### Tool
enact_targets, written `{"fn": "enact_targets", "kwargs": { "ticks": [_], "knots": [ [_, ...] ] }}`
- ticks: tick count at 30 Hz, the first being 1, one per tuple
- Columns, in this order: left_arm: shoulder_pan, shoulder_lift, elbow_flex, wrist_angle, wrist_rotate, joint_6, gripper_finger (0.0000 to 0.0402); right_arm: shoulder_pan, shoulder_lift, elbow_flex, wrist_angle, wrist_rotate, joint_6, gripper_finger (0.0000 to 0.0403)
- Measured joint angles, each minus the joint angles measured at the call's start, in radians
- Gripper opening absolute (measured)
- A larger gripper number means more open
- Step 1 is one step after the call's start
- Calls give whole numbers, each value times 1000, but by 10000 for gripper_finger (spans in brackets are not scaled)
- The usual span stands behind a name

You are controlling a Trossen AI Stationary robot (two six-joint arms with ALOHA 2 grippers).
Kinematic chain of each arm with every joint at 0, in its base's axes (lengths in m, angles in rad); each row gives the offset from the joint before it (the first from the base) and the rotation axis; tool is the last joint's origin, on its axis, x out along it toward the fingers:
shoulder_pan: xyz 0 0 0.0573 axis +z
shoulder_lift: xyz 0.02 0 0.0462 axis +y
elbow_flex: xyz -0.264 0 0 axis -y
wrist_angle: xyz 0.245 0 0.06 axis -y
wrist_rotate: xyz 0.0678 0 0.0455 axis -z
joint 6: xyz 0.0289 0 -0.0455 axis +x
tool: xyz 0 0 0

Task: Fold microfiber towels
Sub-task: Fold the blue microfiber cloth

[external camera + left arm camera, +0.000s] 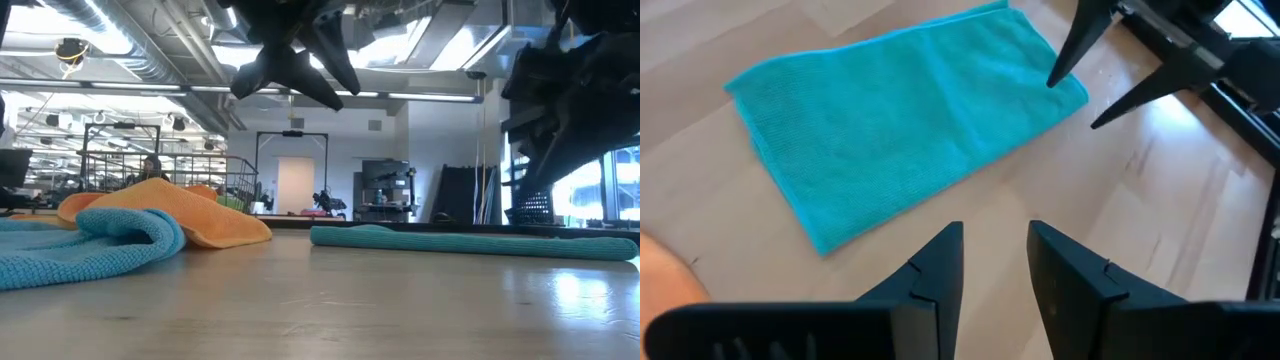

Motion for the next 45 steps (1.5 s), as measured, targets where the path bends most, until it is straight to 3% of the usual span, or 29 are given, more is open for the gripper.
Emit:
{"fn": "enact_targets", "kwargs": {
  "ticks": [5, 11, 22, 28, 32, 38, 45],
  "knots": [
    [1, 0, 0, 4, 0, 4, 105, 8, 0, -1, -74, 0, 130, 240],
    [20, 0, 0, 27, 21, 75, 105, 44, 48, -2, -140, 5, 156, 240],
    [82, 0, 0, 50, 117, 247, 105, 202, 105, -2, -154, -40, 350, 240],
    [81, 0, 0, 58, 171, 414, 105, 293, 102, 0, -194, -62, 518, 240],
    [90, 1, 29, 104, 233, 604, 105, 326, 74, 47, -309, -58, 648, 240],
    [119, 18, 106, 109, 240, 782, 105, 395, 61, 138, -374, 140, 589, 240],
    [160, 29, 114, 104, 233, 764, 105, 437, 183, 126, -432, 103, 461, 240]
  ]
}}
